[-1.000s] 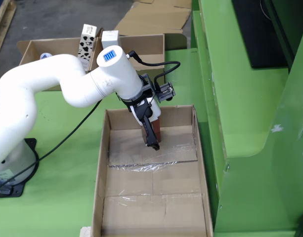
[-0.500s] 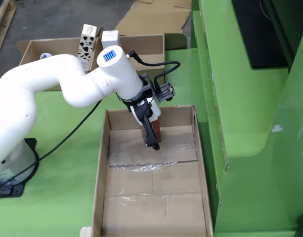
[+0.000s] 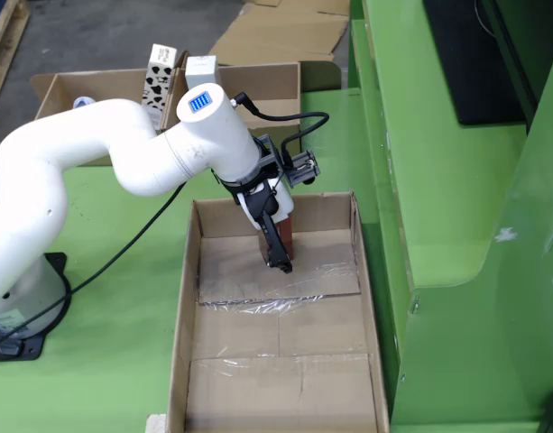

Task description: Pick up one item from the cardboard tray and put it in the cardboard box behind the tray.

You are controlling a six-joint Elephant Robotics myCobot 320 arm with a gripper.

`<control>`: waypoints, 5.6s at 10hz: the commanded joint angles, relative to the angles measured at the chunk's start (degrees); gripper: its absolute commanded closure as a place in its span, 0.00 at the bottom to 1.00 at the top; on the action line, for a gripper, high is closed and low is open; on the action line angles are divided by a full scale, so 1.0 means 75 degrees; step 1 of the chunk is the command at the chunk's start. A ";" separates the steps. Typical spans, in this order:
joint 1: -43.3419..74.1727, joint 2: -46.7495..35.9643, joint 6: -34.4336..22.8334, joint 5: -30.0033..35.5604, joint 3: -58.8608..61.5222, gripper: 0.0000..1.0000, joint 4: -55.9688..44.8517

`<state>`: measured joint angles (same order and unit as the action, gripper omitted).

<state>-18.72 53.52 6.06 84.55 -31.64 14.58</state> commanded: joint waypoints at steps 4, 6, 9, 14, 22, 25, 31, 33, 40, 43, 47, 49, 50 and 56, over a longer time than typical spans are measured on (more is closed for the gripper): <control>-0.0027 -0.0204 0.0019 -0.0043 0.0225 0.80 0.0077; -0.0027 -0.0204 0.0019 -0.0043 0.0225 1.00 0.0077; -0.0027 -0.0204 0.0019 -0.0043 0.0225 1.00 0.0077; -0.0027 -0.0204 0.0019 -0.0043 0.0225 1.00 0.0077; -0.0027 -0.0204 0.0019 -0.0043 0.0225 1.00 0.0077; -0.0087 0.0150 0.0005 -0.0157 0.1558 1.00 -0.0786; -0.1970 -0.0225 -0.1535 -0.3987 0.4219 1.00 0.1966; -0.2788 -0.0723 -0.1754 -0.3991 0.4219 1.00 0.1966; -0.6079 -0.0978 -0.2073 -0.2243 0.4219 1.00 -0.1239; -0.6549 -0.1279 -0.1930 -0.1783 0.4219 1.00 -0.2610; -0.6541 -0.1355 -0.1921 -0.1593 0.4219 1.00 -0.3004; -0.6524 -0.1611 -0.1770 -0.1430 0.4219 1.00 -0.3711; -0.6540 -0.1533 -0.1716 -0.1523 0.4219 1.00 -0.3560; -0.6456 0.0294 -0.3261 -0.3955 0.4219 1.00 0.1933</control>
<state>-66.09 50.88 -11.07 67.23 -1.58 -4.30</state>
